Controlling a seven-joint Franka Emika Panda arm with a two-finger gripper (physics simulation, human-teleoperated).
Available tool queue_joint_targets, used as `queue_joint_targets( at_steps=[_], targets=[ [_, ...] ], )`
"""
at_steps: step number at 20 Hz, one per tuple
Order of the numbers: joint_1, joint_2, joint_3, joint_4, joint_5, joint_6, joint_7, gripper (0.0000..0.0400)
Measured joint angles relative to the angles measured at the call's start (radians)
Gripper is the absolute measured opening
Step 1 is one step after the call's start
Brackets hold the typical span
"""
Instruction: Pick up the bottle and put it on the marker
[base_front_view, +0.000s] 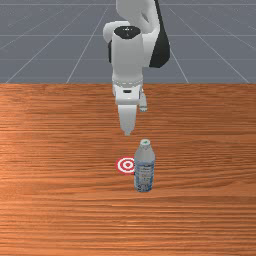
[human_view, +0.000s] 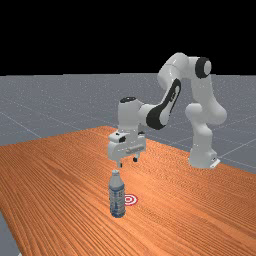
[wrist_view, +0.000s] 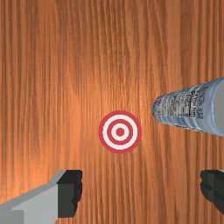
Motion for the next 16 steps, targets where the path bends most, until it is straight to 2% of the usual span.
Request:
queue_joint_targets(
  at_steps=[16],
  targets=[
    [0.002,-0.001,-0.001,0.004,-0.004,-0.009,0.004,0.04]
  ],
)
